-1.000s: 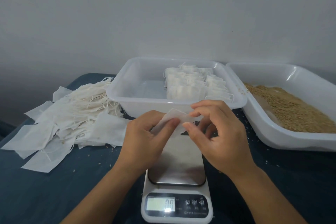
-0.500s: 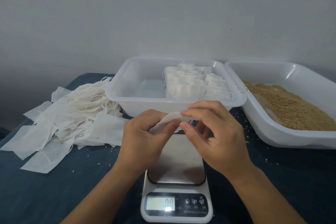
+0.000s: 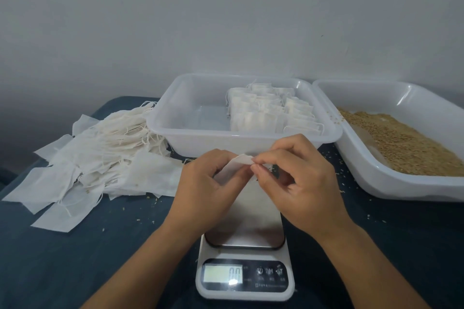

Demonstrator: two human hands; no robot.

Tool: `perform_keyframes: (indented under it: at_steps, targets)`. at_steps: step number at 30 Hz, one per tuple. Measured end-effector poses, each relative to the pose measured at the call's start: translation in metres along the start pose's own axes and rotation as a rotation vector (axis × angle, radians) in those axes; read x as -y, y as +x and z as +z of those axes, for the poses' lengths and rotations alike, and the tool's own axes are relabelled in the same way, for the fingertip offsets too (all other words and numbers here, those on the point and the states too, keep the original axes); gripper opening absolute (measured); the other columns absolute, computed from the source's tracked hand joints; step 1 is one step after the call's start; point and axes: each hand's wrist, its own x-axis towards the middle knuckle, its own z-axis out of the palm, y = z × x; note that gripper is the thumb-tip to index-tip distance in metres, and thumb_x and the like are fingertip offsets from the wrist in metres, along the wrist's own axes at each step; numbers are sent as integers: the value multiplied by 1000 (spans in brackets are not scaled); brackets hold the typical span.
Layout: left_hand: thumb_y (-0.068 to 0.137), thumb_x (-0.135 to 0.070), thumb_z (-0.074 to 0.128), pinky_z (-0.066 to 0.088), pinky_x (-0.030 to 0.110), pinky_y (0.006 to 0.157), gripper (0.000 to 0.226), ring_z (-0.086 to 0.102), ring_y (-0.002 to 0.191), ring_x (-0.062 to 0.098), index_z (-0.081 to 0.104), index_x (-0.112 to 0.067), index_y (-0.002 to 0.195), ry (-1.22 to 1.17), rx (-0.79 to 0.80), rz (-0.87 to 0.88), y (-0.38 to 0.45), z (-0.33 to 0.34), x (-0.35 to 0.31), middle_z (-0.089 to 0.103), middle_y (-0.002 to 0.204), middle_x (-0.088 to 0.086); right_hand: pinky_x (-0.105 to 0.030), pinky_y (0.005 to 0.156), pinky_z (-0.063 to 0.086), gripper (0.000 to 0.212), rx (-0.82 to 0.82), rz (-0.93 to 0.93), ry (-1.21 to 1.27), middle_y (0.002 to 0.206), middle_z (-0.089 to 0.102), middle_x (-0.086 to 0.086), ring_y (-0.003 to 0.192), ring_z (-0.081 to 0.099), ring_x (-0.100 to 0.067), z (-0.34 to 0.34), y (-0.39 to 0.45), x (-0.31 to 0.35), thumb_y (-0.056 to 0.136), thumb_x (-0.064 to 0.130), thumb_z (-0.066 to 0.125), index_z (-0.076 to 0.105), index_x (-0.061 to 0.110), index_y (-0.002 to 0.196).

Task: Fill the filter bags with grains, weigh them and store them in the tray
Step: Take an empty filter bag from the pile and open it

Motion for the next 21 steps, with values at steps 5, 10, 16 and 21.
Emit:
perform_keyframes:
  at_steps: [5,10,16,21]
  targets:
    - [89,-55,66,54,35,73,26,70,84,13,77,-32,94,-2,46,-42,-1,-1,2,74,84,-13,-7,64,37,2,103,40,18,91,65,7,62,49,5,-3,1,-2,91,13,78,78,13,94]
    - [89,-55,68,50,26,65,21,68,78,10,75,-35,92,2,76,-44,-1,-2,2,71,82,-14,-8,61,38,3,152,67,40,89,64,15,58,53,-4,-3,1,-3,96,19,72,72,16,97]
    - [83,-53,73,44,13,63,16,66,78,5,69,-40,92,7,128,-70,0,-7,3,69,85,-18,-26,47,43,6,225,173,91,67,63,5,46,57,-17,-7,0,-7,105,30,54,56,26,101]
    - [86,-46,77,47,12,65,19,67,80,2,66,-39,100,16,240,-65,1,-9,1,70,90,-22,-17,56,54,4,187,203,192,79,68,13,63,72,-2,-9,2,-3,105,20,56,60,20,104]
